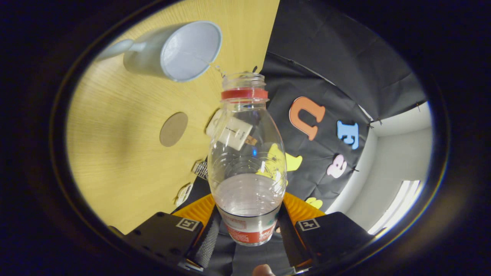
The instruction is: Take the bottle from table, then pour the juice into the cup, finally place the bottle on the coaster
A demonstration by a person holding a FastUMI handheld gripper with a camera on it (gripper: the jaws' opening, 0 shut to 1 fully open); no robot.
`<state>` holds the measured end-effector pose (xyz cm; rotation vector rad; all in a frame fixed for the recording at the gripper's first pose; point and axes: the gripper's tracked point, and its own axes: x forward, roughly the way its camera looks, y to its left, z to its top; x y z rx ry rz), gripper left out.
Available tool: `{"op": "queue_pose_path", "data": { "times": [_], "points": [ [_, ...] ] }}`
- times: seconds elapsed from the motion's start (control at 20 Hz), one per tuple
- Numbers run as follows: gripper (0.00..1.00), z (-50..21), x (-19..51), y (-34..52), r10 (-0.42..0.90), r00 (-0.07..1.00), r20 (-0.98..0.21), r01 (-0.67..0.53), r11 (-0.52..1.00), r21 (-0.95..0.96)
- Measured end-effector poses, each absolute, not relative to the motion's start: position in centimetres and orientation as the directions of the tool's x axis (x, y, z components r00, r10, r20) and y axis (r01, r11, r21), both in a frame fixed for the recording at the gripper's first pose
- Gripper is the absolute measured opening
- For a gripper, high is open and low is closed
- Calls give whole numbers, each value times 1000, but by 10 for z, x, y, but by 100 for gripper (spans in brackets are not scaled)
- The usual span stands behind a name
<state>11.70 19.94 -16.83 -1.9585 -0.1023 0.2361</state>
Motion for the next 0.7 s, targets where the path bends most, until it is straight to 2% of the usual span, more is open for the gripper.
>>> {"op": "queue_pose_path", "data": {
  "times": [0.7],
  "points": [
    [78,-163,120,206,197,975,-99,1,-456,-890]
  ]
}}
